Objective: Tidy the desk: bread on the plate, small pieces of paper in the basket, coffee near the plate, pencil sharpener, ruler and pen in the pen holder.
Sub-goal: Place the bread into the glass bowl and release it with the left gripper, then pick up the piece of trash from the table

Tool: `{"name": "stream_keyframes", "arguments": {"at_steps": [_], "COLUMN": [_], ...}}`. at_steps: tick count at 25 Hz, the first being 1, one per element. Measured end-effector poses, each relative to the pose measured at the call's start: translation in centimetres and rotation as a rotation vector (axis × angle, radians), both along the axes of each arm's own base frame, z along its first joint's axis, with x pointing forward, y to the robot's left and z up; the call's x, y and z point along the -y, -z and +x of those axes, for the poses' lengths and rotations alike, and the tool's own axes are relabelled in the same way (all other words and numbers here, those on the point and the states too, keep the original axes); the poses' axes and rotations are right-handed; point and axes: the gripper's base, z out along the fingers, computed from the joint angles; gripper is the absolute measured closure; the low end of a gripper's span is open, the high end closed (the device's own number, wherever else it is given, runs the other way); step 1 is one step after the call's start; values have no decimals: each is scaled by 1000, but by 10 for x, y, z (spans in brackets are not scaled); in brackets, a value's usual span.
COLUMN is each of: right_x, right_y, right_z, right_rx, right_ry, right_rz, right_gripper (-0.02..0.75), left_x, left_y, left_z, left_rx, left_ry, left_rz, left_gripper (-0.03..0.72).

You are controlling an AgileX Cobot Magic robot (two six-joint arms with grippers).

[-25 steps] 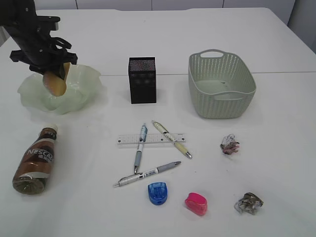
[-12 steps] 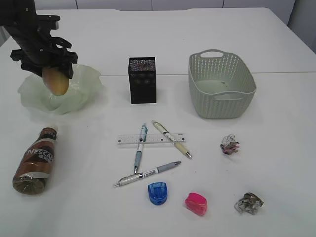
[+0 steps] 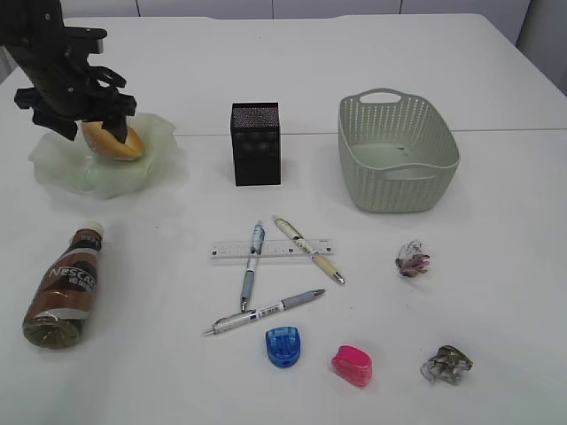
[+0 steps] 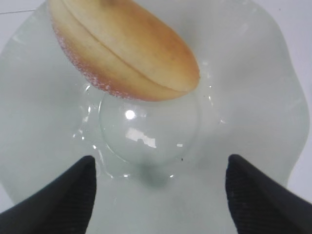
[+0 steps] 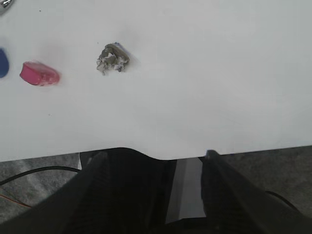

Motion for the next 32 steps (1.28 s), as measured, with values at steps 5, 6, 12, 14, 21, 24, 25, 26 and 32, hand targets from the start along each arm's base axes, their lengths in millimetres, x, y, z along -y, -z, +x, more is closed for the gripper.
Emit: {"name": "stream_keyframes", "arguments": {"at_steps": [5, 6, 12, 14, 21, 24, 25, 26, 32], "right_x": [-2, -2, -5, -6, -8, -10, -11, -13, -29], "right_y": [-9, -10, -14, -11, 3, 7, 8, 9, 17], "right_z": [14, 19, 48, 56, 87, 103, 107, 112, 139], "right_rx": [12, 10, -11, -30, -75, -83, -84, -86, -70], "right_ry": [4, -2, -21, -28, -52, -57, -61, -67, -100], "right_rz": [10, 8, 3, 0, -10, -6, -5, -6, 6], "right_gripper": [290, 290, 289, 289, 289, 289, 289, 289, 289], "left_x": [-3, -3, -6, -5, -2, -2, -2, -3, -10], "left_y": [-36, -47, -73, -78, -133, -151, -158, -166, -192], "left_z": [-14, -18, -48, -53, -77, -87, -90, -95, -140], "left_rx": [-5, -8, -177, -195, -100, -62, -47, -27, 2], "left_ry": [-10, -13, -30, -26, -9, -5, -4, -3, -1], "left_rz": [4, 0, -3, -10, -108, -123, -127, -129, -134], "left_gripper": [101, 102, 104, 115, 171, 177, 177, 177, 181]}}
